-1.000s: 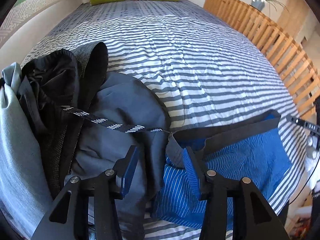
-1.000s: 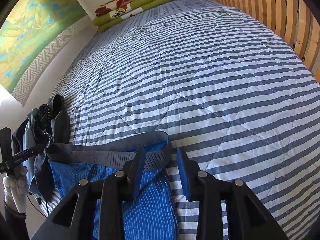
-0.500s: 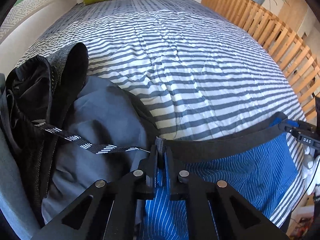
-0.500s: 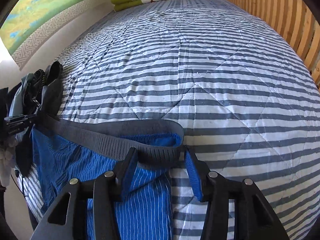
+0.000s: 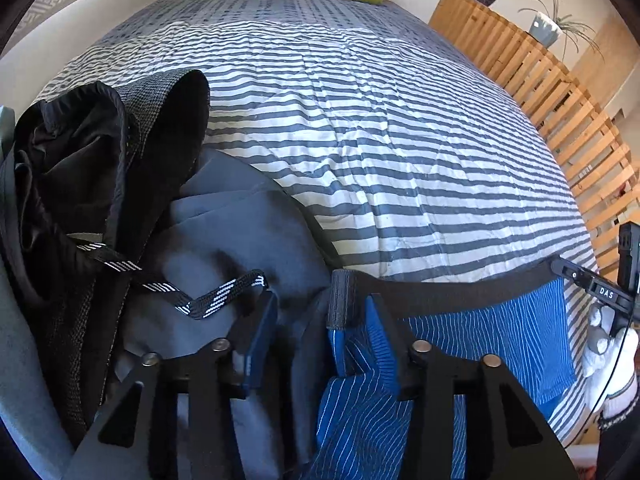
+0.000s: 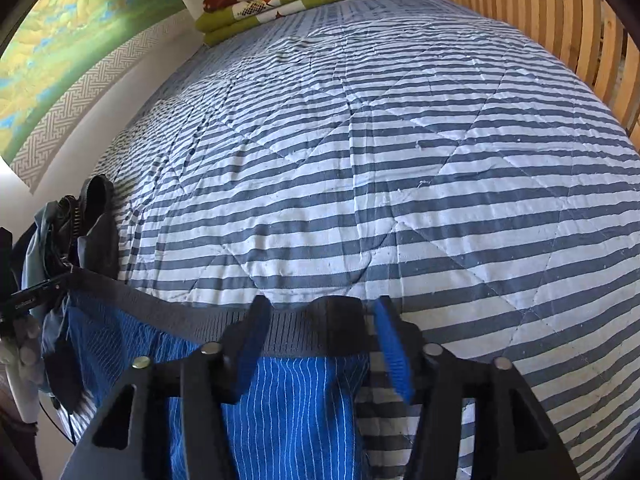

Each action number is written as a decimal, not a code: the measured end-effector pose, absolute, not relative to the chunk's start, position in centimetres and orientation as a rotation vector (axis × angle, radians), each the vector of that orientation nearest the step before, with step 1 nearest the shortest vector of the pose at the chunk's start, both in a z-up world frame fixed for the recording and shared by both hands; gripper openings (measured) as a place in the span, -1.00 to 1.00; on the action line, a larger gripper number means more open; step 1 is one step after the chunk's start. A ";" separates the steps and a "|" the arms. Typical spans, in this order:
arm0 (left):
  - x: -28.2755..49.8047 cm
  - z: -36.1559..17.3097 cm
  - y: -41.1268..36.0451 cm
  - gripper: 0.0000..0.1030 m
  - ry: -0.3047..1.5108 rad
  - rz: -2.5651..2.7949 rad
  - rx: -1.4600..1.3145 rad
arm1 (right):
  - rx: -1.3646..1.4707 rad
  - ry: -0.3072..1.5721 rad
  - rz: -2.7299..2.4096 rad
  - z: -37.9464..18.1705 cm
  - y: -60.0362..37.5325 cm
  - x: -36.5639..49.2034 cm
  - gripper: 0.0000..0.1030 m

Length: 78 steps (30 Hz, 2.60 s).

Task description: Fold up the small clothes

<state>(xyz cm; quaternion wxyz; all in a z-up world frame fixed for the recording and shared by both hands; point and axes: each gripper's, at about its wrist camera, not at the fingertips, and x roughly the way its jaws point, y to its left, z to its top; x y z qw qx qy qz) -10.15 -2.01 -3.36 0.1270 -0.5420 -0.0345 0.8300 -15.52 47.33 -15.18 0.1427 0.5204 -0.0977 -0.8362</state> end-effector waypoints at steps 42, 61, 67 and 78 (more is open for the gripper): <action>10.6 12.3 -1.3 -0.90 -0.014 2.556 -1.145 | 0.934 -0.423 -2.482 3.0 52.5 3.4 -0.91; 6.9 -2.1 -0.3 -0.07 0.046 2.422 -1.443 | 1.536 -0.388 -2.352 -15.0 53.9 -2.3 -0.50; 12.4 -3.4 -0.7 -0.07 -0.033 2.383 -1.487 | 1.596 -0.350 -2.291 -16.4 53.6 2.4 -0.44; 16.3 -2.3 5.1 -0.07 0.018 2.283 -1.400 | 1.598 -0.238 -2.303 -16.6 51.3 4.1 -0.42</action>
